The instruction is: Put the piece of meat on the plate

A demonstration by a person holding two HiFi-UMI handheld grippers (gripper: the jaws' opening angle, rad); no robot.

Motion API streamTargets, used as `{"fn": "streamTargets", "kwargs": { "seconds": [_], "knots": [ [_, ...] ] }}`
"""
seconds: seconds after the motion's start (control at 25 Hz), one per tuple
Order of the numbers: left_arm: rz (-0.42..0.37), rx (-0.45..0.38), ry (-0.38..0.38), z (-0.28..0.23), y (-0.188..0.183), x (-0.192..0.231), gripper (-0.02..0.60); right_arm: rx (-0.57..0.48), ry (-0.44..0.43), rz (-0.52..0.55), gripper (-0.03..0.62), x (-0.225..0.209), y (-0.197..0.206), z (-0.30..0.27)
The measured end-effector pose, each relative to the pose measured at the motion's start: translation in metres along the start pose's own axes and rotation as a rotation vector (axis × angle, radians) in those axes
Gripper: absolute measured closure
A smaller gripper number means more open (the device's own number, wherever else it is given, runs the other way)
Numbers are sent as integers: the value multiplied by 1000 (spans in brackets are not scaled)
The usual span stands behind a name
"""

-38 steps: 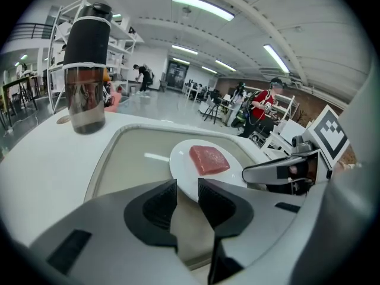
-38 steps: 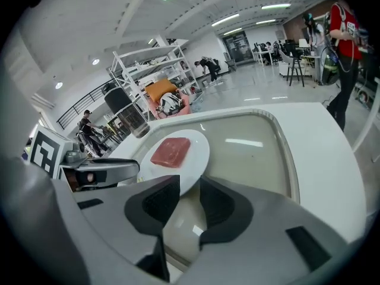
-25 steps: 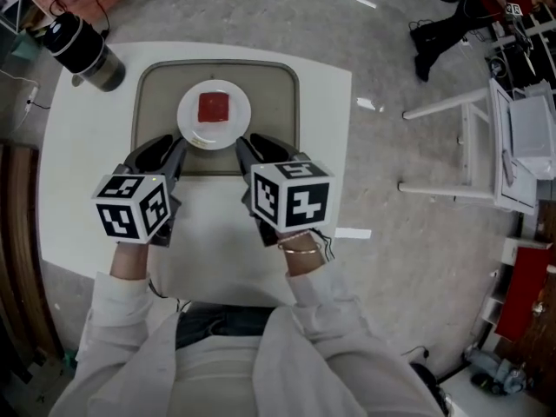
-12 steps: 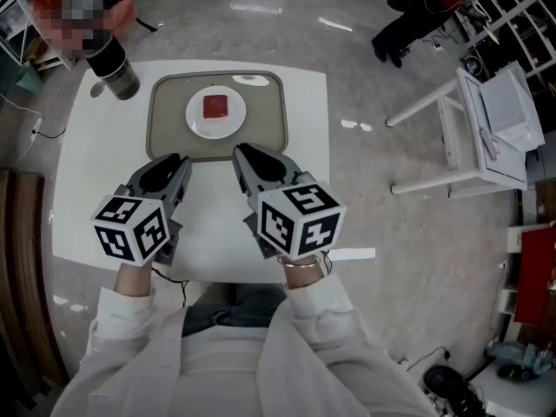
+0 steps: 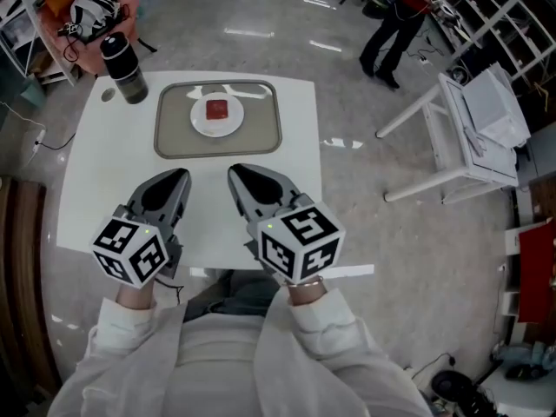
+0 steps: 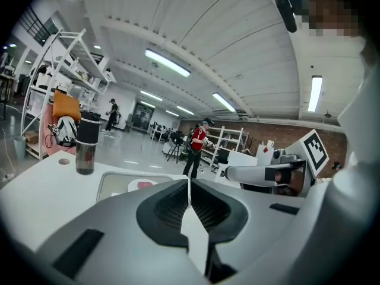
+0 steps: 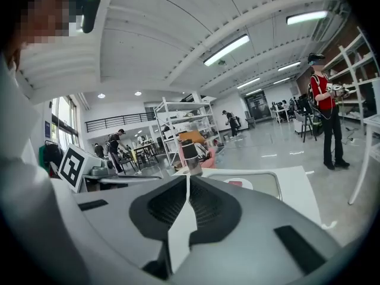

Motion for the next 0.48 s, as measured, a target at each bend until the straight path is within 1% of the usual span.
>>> {"fn": "streamTargets", "kwargs": {
  "seconds": [0.08,0.24,0.36,0.48],
  "knots": [
    [11,7,18,9,8,-5,563,-10,-32,6,568,11,3,3],
    [55,22,54,22,25,-14,566,18,-81,-4,572,30,18,7],
    [71,39,64,25,34,-22,568,19,-94,-13,576,36,24,14],
    [90,58,54,26,42,-27,569,28,-88,-10,578,36,27,21]
  ]
}}
Point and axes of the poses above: the fingertips, and each gripper's own axes: z backward along the fingers, x to its left, y out of its underside, the point moved 4 cm from there along z, backward along the fingers, and after that the axes turned 14 degrees about z, right-handed, at the moved point
